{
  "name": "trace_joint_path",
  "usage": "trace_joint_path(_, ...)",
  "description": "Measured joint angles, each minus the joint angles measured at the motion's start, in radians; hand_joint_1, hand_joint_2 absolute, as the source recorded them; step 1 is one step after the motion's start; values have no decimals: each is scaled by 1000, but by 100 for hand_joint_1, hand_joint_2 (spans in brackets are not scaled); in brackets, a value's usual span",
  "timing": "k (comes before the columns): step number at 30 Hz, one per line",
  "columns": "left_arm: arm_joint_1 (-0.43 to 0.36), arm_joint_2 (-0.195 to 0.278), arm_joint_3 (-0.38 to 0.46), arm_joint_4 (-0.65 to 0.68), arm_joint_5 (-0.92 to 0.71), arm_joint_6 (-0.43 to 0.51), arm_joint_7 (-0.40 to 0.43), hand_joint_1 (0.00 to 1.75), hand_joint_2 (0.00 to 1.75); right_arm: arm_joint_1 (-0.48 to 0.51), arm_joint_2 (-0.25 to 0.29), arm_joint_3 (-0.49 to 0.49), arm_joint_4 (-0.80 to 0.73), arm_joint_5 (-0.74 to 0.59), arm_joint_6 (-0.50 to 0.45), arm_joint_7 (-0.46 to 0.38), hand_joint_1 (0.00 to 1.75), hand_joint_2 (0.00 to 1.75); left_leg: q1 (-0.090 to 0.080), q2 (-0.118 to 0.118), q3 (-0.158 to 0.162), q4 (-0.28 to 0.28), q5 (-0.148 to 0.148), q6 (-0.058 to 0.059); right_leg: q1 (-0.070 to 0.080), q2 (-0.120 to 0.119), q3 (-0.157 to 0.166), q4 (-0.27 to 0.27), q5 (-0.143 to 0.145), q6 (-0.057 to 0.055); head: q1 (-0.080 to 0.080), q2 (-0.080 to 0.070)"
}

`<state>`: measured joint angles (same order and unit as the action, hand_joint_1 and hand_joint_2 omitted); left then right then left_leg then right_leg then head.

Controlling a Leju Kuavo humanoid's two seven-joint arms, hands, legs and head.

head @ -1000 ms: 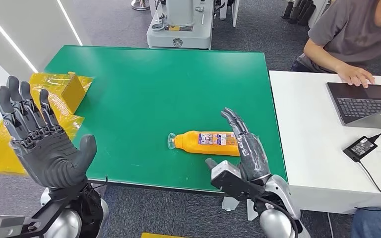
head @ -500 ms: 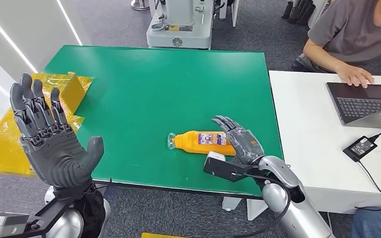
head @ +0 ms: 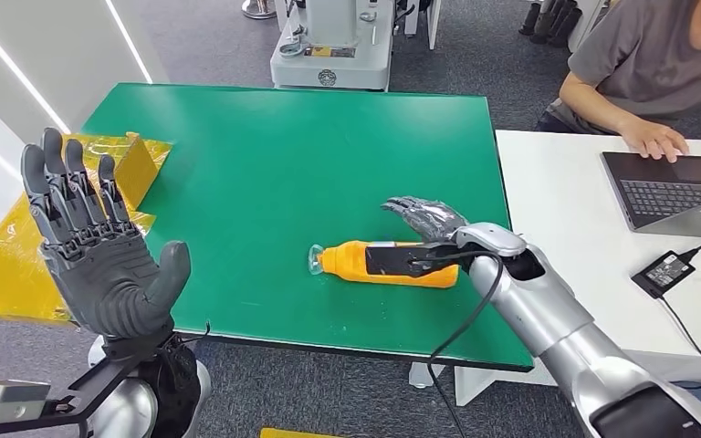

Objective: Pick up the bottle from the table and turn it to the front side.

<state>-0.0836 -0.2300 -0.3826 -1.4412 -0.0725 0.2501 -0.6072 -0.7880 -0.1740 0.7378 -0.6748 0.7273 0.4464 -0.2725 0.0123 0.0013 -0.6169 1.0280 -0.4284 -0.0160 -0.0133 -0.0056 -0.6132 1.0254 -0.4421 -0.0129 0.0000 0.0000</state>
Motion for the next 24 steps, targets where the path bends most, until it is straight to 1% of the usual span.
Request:
trace_joint_path(4, -4, 0, 0, 0, 1, 1, 9, 0, 175, -71, 6, 42, 107, -44, 88, -14, 0, 175, 0, 0, 0, 0, 0, 0, 0, 0, 0, 0, 0, 0, 0, 0)
trace_joint_path(8, -13, 0, 0, 5, 5, 0, 10, 0, 175, -106, 7, 82, 185, -67, 124, 1, 0, 175, 0, 0, -1, 0, 0, 0, 0, 0, 0, 0, 0, 0, 0, 0)
trace_joint_path(16, -27, -1, 0, 24, 20, 8, 10, 0, 175, -126, 8, 136, 271, -96, 160, 27, 0, 175, 0, 0, -1, 0, 0, 0, 0, -1, 0, 0, 0, 0, 0, 0)
trace_joint_path(24, -30, -2, -1, 31, 25, 10, 13, 0, 175, -125, 8, 166, 310, -112, 156, 44, 0, 175, 0, 0, -1, 1, 0, 0, 0, 0, 0, 0, 0, 0, 0, 0)
